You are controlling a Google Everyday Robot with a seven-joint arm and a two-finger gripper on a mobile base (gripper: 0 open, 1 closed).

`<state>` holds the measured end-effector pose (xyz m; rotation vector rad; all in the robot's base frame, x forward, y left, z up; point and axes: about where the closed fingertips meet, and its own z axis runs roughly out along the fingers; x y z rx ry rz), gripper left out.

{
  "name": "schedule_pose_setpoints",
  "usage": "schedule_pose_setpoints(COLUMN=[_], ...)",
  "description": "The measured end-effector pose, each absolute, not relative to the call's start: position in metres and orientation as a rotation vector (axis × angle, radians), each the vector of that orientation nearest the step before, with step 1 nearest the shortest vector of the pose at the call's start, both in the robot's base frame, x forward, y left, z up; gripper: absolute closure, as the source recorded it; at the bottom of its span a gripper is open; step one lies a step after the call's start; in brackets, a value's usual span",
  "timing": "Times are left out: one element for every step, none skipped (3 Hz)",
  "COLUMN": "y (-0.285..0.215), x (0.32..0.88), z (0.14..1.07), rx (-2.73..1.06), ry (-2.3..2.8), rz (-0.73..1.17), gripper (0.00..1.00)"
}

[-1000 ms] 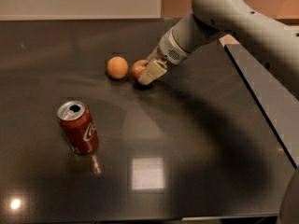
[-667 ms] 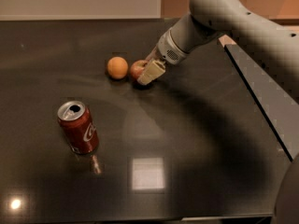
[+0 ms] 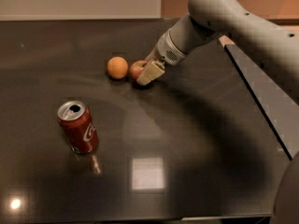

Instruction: Move apple near orange

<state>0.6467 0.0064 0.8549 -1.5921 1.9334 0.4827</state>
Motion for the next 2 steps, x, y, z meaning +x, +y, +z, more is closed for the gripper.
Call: schedule_pose_setpoints(y=[0.0083,0.0083], x=[0.6463,0.6463], z=[0.8535,0.8534], rx=[-1.596,-1.596], ry=[1.933,1.933], rz=[0.486,0.486], gripper=[0.00,0.00])
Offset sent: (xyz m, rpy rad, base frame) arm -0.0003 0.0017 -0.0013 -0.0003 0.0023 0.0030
